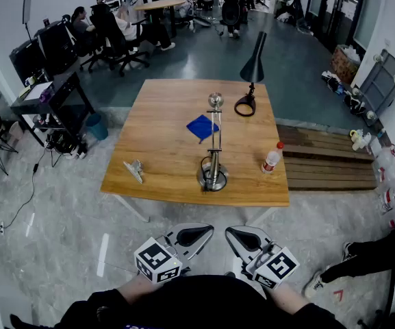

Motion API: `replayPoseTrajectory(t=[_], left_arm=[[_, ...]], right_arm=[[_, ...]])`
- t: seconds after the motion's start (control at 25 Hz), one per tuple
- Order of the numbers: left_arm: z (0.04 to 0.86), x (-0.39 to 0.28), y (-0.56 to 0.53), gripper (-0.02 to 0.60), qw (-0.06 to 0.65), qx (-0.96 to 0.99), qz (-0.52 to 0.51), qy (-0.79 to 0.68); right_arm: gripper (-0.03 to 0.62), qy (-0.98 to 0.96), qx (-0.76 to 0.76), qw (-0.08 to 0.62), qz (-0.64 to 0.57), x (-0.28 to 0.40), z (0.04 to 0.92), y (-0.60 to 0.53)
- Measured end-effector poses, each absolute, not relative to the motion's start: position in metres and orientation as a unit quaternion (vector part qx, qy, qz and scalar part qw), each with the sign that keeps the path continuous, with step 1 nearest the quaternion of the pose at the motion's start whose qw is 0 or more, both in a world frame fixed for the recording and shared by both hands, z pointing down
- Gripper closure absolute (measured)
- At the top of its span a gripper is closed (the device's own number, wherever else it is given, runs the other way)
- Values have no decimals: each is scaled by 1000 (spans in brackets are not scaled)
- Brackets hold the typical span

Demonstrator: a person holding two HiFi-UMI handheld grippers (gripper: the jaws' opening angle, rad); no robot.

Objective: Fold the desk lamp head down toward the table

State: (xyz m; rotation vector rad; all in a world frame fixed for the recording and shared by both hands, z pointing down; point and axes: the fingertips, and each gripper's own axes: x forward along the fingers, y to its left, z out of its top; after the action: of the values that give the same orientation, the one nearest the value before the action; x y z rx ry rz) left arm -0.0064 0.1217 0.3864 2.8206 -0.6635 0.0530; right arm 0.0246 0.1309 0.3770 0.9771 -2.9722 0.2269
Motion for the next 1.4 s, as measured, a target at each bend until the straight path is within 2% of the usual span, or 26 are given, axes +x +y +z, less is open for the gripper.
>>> replayPoseTrajectory(t=[0.44,0.6,1.08,1.4], left_arm=[[391,1,117,574,125,965,21,-228],[393,5,112,574,127,964,23,-234],[378,43,83,574,95,953,11,-289],[375,17,19,574,86,951,-2,-297]], right_arm=[[589,-951,302,7,72,28,381,127],[589,-954,289,-11,77,33,379,125],[588,-969,234,-18,73,79,386,108],[588,-966,249,-1,70,64,389,50]])
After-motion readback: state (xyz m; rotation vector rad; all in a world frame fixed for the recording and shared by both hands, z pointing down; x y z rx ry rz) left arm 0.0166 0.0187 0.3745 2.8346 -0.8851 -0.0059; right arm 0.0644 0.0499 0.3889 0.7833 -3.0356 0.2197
